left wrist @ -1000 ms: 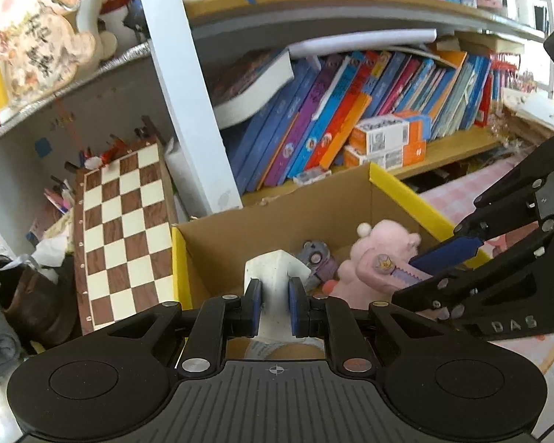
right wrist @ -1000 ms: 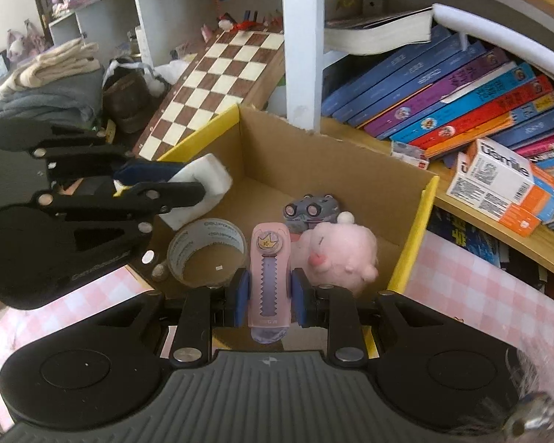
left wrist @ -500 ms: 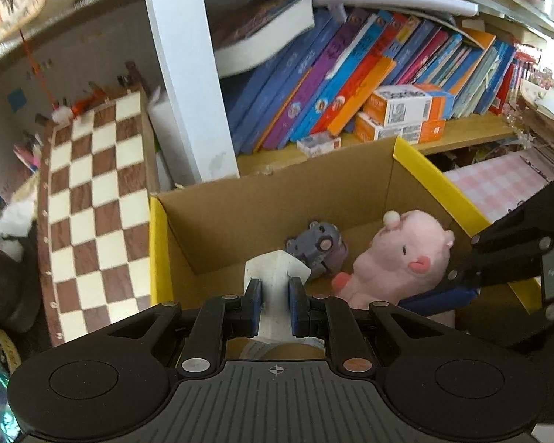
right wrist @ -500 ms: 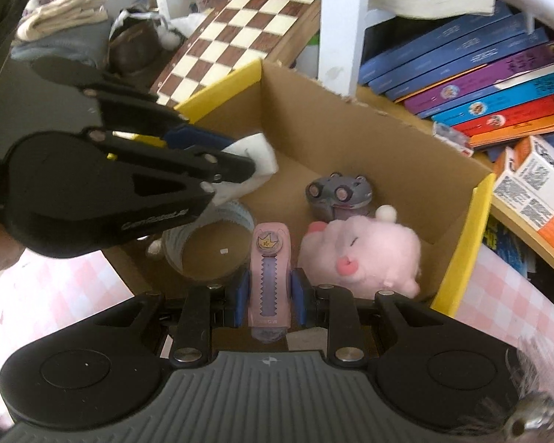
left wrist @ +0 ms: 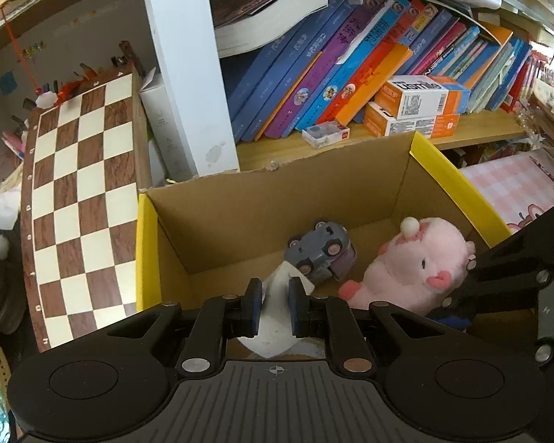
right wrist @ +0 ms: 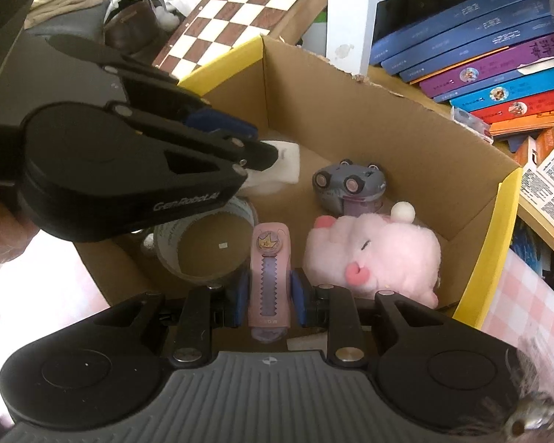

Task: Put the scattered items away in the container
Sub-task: 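Lower both items into the box and open both tools to release them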

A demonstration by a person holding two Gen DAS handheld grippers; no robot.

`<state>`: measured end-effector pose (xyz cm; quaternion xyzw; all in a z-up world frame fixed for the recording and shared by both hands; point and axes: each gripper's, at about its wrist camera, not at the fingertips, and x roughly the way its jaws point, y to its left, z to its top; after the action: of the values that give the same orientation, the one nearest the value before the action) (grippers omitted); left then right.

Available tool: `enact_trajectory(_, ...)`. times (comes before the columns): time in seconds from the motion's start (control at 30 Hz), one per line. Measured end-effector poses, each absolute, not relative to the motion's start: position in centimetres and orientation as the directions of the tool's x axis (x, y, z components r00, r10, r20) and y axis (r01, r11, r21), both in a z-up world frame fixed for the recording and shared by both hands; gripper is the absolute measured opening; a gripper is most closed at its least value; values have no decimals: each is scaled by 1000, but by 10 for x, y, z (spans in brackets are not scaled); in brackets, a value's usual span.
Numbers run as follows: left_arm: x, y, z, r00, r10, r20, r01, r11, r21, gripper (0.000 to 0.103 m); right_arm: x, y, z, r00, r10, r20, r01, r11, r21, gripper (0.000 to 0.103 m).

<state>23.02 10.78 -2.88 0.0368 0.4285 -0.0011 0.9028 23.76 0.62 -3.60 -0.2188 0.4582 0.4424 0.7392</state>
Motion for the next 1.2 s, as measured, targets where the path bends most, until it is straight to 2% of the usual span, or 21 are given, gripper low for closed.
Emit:
enact_trajectory(0.73, 237, 118, -34, 643, 105, -759, -49, 994, 96, 15, 246, 8, -46, 178, 444, -878, -854, 512, 85, 24)
enact_trajectory(0.93, 234, 119, -30, 657, 123, -744, -62, 992, 109, 20, 246, 8, -45, 180, 444, -878, -855, 511, 83, 24)
enact_trajectory(1.07, 231, 117, -25, 670, 132, -731, -63, 991, 122, 33, 244, 7, -41, 187, 447, -875, -858, 508, 76, 25)
enact_trajectory(1.1, 230, 116, -23, 674, 136, -726, -63, 990, 127, 36, 243, 7, -39, 190, 450, -873, -858, 507, 74, 28)
enact_trajectory(1.17, 227, 114, -20, 683, 144, -716, -64, 988, 139, 50, 243, 6, -36, 199, 455, -868, -859, 508, 70, 37)
enact_trajectory(1.2, 226, 113, -18, 688, 148, -711, -64, 987, 144, 52, 242, 6, -34, 203, 457, -866, -859, 508, 67, 38)
